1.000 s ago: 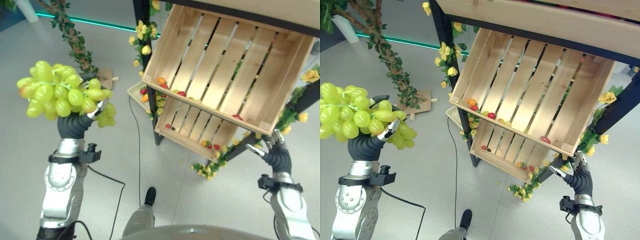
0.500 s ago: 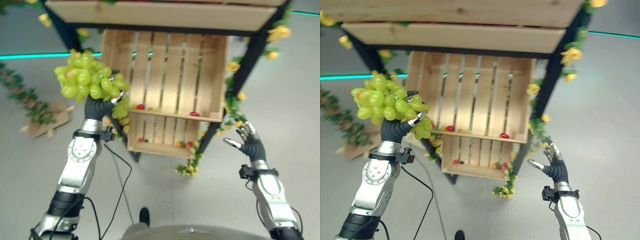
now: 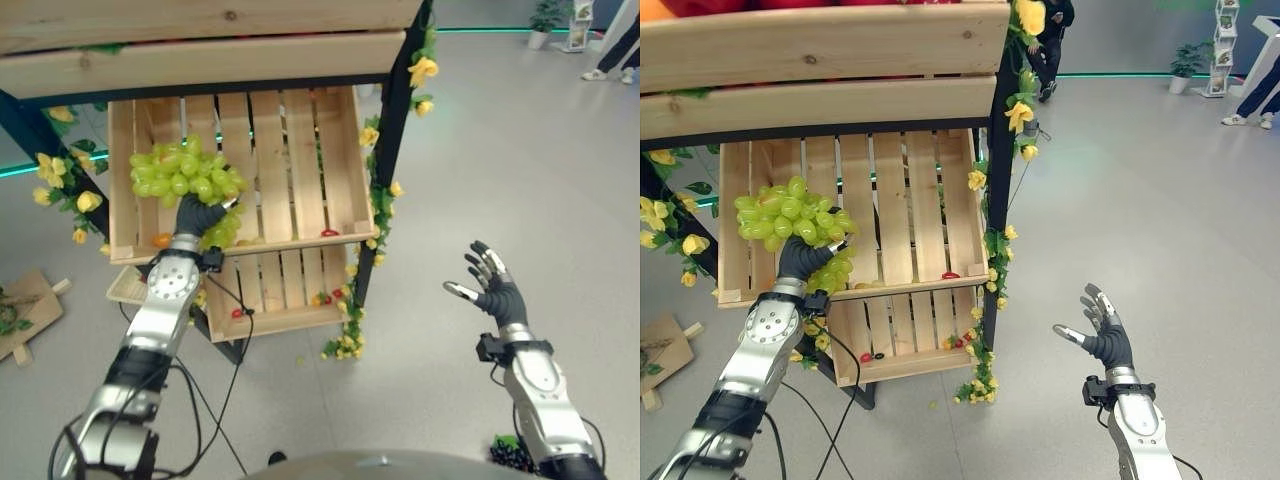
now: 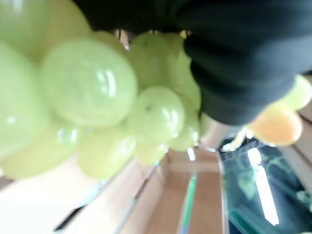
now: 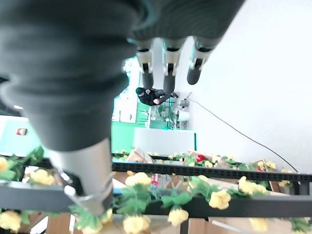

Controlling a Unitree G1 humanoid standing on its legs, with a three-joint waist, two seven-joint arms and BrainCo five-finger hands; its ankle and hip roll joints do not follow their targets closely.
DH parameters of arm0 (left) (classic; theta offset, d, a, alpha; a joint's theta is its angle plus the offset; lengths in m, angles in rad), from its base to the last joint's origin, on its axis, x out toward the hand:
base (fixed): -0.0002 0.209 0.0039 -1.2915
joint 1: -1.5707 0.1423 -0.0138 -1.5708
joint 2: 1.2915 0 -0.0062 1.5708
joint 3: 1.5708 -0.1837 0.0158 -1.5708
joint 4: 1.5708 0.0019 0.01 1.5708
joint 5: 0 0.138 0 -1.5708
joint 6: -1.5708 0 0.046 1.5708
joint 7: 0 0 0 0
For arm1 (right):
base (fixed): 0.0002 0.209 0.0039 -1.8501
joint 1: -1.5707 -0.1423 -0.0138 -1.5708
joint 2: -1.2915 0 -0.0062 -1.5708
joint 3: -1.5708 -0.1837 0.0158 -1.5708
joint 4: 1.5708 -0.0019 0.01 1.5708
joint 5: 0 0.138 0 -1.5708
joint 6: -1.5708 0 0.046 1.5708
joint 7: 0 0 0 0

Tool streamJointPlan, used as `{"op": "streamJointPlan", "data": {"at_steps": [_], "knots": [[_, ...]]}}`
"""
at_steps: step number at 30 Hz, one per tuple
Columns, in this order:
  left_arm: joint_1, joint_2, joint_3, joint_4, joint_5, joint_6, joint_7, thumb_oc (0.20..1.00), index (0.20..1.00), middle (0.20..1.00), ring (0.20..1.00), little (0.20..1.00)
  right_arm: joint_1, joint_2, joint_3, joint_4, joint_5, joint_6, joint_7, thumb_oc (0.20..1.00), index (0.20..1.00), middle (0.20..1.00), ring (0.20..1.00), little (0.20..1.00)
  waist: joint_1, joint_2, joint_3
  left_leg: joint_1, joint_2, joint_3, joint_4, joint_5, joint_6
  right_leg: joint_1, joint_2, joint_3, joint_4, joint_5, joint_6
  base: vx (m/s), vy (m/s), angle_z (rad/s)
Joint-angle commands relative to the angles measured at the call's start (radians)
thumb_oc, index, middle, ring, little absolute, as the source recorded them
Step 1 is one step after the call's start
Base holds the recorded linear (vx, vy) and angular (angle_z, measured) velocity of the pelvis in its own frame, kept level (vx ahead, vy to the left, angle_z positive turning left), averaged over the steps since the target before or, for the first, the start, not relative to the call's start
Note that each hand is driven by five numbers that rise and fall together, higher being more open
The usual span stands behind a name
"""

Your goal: Pick up the fruits from the basket on one side to the basket on the other side

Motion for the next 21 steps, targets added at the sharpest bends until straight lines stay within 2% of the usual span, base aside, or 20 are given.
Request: {"op": "streamJointPlan", "data": {"at_steps": [1,6,10,13,15,16,21], "knots": [[-0.165,0.049,0.016,0.078,0.042,-0.024,0.045,0.200,0.200,0.200,0.200,0.200,-0.031,-0.024,-0.013,-0.061,0.011,-0.040,-0.001,1.000,1.000,1.000,1.000,1.000,-0.012,-0.010,0.005,0.047,-0.010,0.009,0.116,-0.182,0.016,-0.045,-0.004,-0.026,0.048,-0.037,0.044,0.04,0.024,-0.24],[-0.253,0.106,0.004,0.186,0.058,0.005,0.062,0.200,0.200,0.200,0.200,0.200,-0.013,-0.025,-0.008,-0.066,0.012,-0.040,-0.001,1.000,1.000,1.000,1.000,1.000,-0.022,-0.009,0.001,0.053,-0.011,0.017,0.116,-0.186,0.017,-0.044,-0.003,-0.021,0.051,-0.036,0.050,0.02,0.010,-0.09],[-0.397,0.209,-0.053,0.301,0.203,0.070,0.108,0.200,0.200,0.200,0.200,0.200,0.014,-0.034,-0.009,-0.064,0.013,-0.045,0.002,1.000,1.000,1.000,1.000,1.000,-0.026,-0.009,0.001,0.055,-0.012,0.020,0.117,-0.188,0.019,-0.043,-0.002,-0.020,0.054,-0.035,0.057,0.00,0.000,0.00],[-0.509,0.323,-0.173,0.343,0.494,0.132,0.112,0.200,0.200,0.200,0.200,0.200,0.039,-0.047,-0.024,-0.073,0.002,-0.056,0.004,1.000,1.000,1.000,1.000,1.000,-0.025,-0.012,0.004,0.056,-0.014,0.016,0.119,-0.191,0.019,-0.039,-0.003,-0.027,0.054,-0.037,0.062,0.00,0.000,0.00],[-0.608,0.408,-0.340,0.365,0.789,0.169,0.097,0.200,0.200,0.200,0.200,0.200,0.055,-0.066,-0.031,-0.075,-0.002,-0.074,0.006,1.000,1.000,1.000,1.000,1.000,-0.028,-0.010,0.007,0.056,-0.014,0.014,0.118,-0.192,0.020,-0.040,-0.003,-0.029,0.054,-0.037,0.067,0.00,0.000,0.00],[-0.641,0.435,-0.407,0.364,0.886,0.174,0.089,0.200,0.200,0.200,0.200,0.200,0.059,-0.078,-0.027,-0.078,0.002,-0.083,0.007,1.000,1.000,1.000,1.000,1.000,-0.030,-0.007,0.007,0.061,-0.014,0.016,0.117,-0.198,0.021,-0.037,-0.003,-0.029,0.053,-0.041,0.071,0.00,0.000,0.00],[-0.747,0.487,-0.605,0.398,1.093,0.149,0.072,0.200,0.200,0.200,0.200,0.200,0.069,-0.101,-0.012,-0.100,0.050,-0.112,0.012,1.000,1.000,1.000,1.000,1.000,-0.027,-0.006,0.008,0.057,-0.015,0.020,0.112,-0.192,0.021,-0.042,-0.005,-0.029,0.049,-0.034,0.078,0.00,0.000,0.00]]}}
